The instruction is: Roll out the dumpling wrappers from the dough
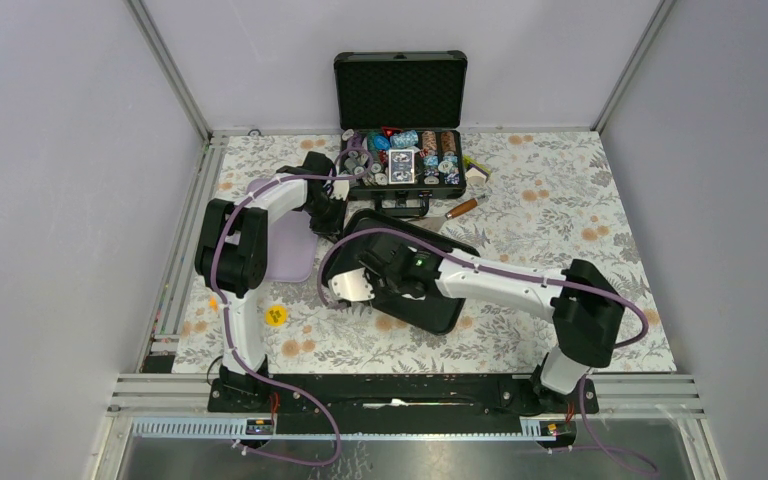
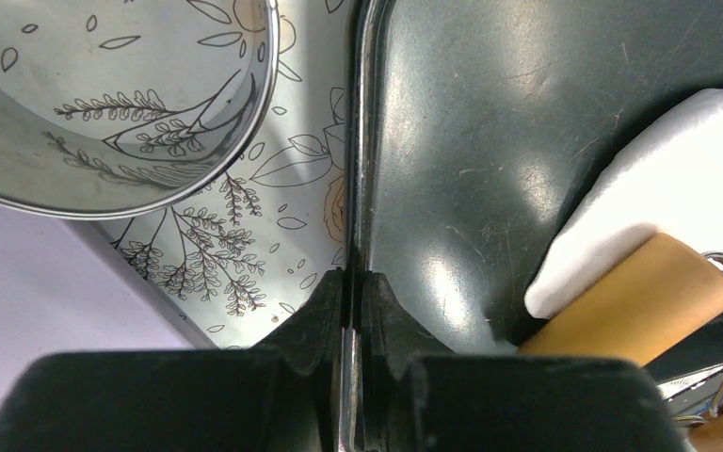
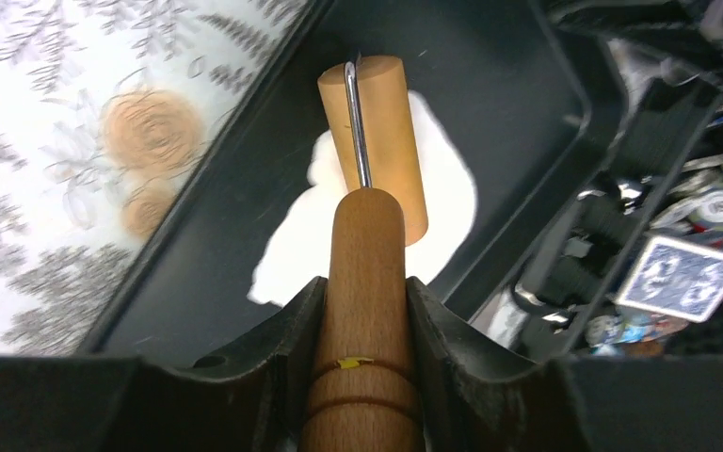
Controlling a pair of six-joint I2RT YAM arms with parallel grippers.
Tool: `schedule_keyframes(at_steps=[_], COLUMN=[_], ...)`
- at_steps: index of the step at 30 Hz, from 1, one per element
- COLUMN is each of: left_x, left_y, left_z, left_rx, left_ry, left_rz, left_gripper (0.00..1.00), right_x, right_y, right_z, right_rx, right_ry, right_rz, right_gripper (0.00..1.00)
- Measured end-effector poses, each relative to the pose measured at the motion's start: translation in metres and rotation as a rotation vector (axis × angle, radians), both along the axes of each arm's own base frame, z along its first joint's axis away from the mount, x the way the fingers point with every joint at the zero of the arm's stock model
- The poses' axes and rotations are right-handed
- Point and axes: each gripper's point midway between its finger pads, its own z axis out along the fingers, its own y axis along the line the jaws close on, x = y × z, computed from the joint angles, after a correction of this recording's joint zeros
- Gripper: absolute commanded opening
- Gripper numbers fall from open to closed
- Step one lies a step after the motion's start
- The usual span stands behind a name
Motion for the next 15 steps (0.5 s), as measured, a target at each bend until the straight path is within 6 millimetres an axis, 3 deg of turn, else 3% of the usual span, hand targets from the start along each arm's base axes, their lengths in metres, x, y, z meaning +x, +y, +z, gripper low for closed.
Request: schedule_keyframes(at_steps=[5, 15], left_x=[0.0, 0.0], left_y=[0.0, 0.0], left_z=[0.0, 0.0], left_rx=[0.0, -0.001], left_ry=[0.0, 0.0], left_rz=[0.0, 0.0], left_gripper=[0.0, 0.0], right_x=[0.012, -0.008], right_y=[0.007, -0.026], right_z=[-0.008, -0.011], right_rx=[-0.015, -0.077], right_ry=[-0.069, -0.057], right_rz=[0.055, 0.139], right_gripper=[0.0, 0.0])
